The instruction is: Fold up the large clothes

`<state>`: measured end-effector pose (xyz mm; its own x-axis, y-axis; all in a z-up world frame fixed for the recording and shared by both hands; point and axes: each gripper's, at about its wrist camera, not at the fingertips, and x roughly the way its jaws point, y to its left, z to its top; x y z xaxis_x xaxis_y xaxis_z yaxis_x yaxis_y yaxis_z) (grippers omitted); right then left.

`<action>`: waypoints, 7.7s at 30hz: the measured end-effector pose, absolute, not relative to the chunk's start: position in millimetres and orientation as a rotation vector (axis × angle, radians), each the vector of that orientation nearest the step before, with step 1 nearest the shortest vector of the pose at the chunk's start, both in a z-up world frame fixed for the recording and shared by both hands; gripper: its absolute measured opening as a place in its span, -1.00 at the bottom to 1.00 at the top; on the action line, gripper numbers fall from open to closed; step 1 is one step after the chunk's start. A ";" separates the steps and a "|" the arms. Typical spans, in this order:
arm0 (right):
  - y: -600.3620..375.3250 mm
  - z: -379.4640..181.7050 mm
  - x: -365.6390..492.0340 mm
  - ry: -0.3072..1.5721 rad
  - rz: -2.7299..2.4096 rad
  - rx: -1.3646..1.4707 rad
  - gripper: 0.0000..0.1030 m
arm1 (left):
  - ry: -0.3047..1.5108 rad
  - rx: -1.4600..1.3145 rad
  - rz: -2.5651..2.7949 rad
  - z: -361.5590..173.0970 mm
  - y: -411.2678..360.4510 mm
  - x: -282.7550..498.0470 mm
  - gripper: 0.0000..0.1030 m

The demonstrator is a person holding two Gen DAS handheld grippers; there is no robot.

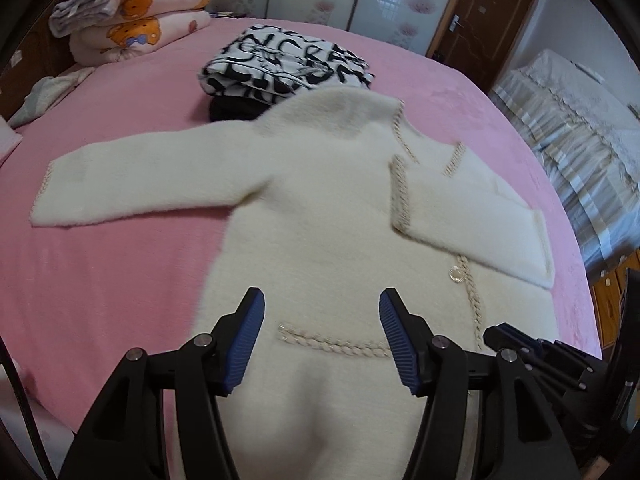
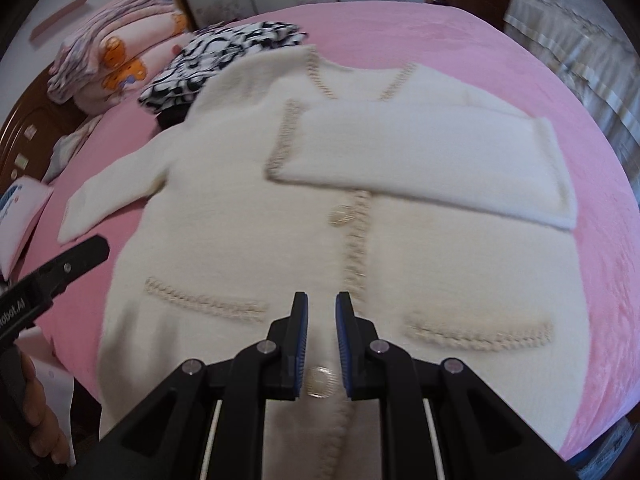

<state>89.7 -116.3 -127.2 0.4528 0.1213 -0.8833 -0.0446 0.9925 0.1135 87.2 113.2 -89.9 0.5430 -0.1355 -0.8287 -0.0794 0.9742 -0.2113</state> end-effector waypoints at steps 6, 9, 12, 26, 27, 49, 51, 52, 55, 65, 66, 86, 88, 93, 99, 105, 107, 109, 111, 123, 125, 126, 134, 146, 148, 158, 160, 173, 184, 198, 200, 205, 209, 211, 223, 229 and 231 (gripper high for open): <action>-54.1 -116.1 109.9 1.062 0.186 0.000 -0.73 | 0.969 -0.285 0.042 -93.0 171.7 89.7 0.14; -21.2 -111.7 122.2 1.038 0.218 -0.051 -0.73 | 0.968 -0.303 0.096 -101.4 206.4 91.7 0.14; 7.0 -108.5 135.8 1.018 0.244 -0.077 -0.73 | 0.966 -0.324 0.150 -110.3 240.9 93.8 0.14; 90.9 -137.5 184.2 1.038 0.304 -0.076 -0.73 | 0.967 -0.776 0.266 -200.6 402.3 109.3 0.14; 92.3 -141.3 184.8 1.044 0.303 -0.082 -0.73 | 0.947 -0.801 0.277 -204.1 409.0 109.3 0.14; 14.7 -180.4 190.5 1.164 0.206 0.085 -0.73 | 0.726 -0.629 0.402 -144.0 386.5 178.6 -0.87; -2.4 -176.8 189.4 1.157 0.188 0.118 -0.73 | 0.698 -0.554 0.316 -117.8 345.3 186.4 -0.87; -10.4 -175.1 189.2 1.153 0.179 0.132 -0.73 | 0.689 -0.513 0.275 -107.3 323.6 190.3 -0.87; -40.7 -167.6 186.0 1.129 0.142 0.180 -0.73 | 0.689 -0.412 0.116 -87.4 252.0 198.9 -0.87; -154.4 -171.7 167.1 1.119 -0.032 0.334 -0.72 | 0.961 -0.172 -0.162 -152.6 68.9 210.7 -0.84; -163.2 -175.0 164.7 1.125 -0.039 0.347 -0.72 | 0.983 -0.156 -0.166 -160.6 63.3 209.1 -0.81; -150.7 -164.4 160.1 1.082 0.073 0.331 -0.54 | 1.108 -0.117 -0.193 -155.0 65.9 155.1 0.37; -140.6 -160.8 160.9 1.079 0.102 0.305 -0.54 | 1.106 -0.122 -0.179 -151.4 74.3 147.3 0.37; -103.3 -149.1 163.8 1.070 0.221 0.203 -0.40 | 1.093 -0.161 -0.121 -144.7 112.1 124.8 0.37; -37.4 -140.8 169.0 1.031 0.383 0.008 0.08 | 1.108 -0.220 0.003 -152.2 164.8 104.5 0.37; 27.2 -150.9 176.0 1.010 0.463 -0.223 0.09 | 1.140 -0.289 0.045 -168.1 196.0 91.0 0.37; 46.3 -155.8 178.8 0.983 0.453 -0.316 0.09 | 1.144 -0.298 0.049 -171.3 199.9 87.2 0.37; 60.0 -160.5 184.3 0.969 0.440 -0.390 0.09 | 1.148 -0.308 0.051 -172.9 202.8 85.9 0.37; 61.3 -158.0 189.7 0.966 0.450 -0.381 -0.01 | 1.145 -0.314 0.046 -172.7 204.0 84.7 0.37; -55.1 -158.4 203.0 1.091 0.263 0.020 -0.89 | 1.151 -0.332 -0.003 -176.0 192.7 91.7 0.37; -77.6 -171.2 204.4 1.152 0.219 0.094 -0.89 | 1.153 -0.330 -0.014 -176.3 188.0 92.5 0.37; -84.7 -175.3 203.7 1.172 0.203 0.106 -0.89 | 1.153 -0.329 -0.018 -175.9 186.1 93.3 0.37; -25.2 -138.3 185.5 1.064 0.373 -0.117 -0.13 | 1.149 -0.341 -0.010 -175.4 189.5 93.6 0.37; 85.4 -163.3 192.9 0.957 0.459 -0.553 -0.36 | 1.157 -0.383 0.028 -181.5 214.4 79.6 0.37; 62.2 -151.0 202.5 0.990 0.471 -0.379 -0.48 | 1.153 -0.388 0.032 -182.6 217.6 78.6 0.37; -106.3 -148.9 207.4 1.107 0.287 0.169 -0.63 | 1.160 -0.381 0.018 -189.8 213.4 85.4 0.37; -124.3 -163.8 210.0 1.158 0.291 0.241 -0.55 | 1.162 -0.372 0.012 -189.4 208.5 88.1 0.38; -150.8 -187.7 256.6 1.128 0.383 0.533 -0.04 | 1.179 -0.318 0.009 -185.3 191.2 104.4 0.38; -117.3 -161.9 255.7 1.089 0.391 0.246 -0.76 | 1.175 -0.281 -0.002 -177.6 185.6 108.6 0.38; -175.9 -37.4 248.9 0.801 0.271 0.097 -0.76 | 1.102 -0.273 0.001 -151.8 188.3 139.7 0.38; -190.3 -50.2 255.2 0.843 0.243 0.104 -0.76 | 1.102 -0.274 -0.015 -151.1 185.3 149.9 0.38; -213.0 -99.6 269.3 0.933 0.168 0.116 -0.76 | 1.101 -0.295 -0.054 -148.8 180.9 180.5 0.38; -240.2 -159.4 289.2 1.075 0.066 0.171 -0.55 | 1.124 -0.288 -0.081 -151.9 175.7 215.4 0.38; -256.4 -173.9 290.1 1.117 0.062 0.256 -0.41 | 1.144 -0.298 -0.103 -154.8 177.4 231.9 0.38; -294.2 -187.0 308.8 1.059 0.078 0.453 0.25 | 1.197 -0.404 -0.133 -183.9 194.1 347.2 0.38; -262.7 -184.3 322.9 1.056 0.038 0.231 -0.74 | 1.118 -0.356 -0.054 -178.7 184.1 364.9 -0.72; -266.2 -168.0 321.3 0.953 0.024 0.261 -0.74 | 1.069 -0.327 -0.037 -175.1 178.9 361.9 -0.73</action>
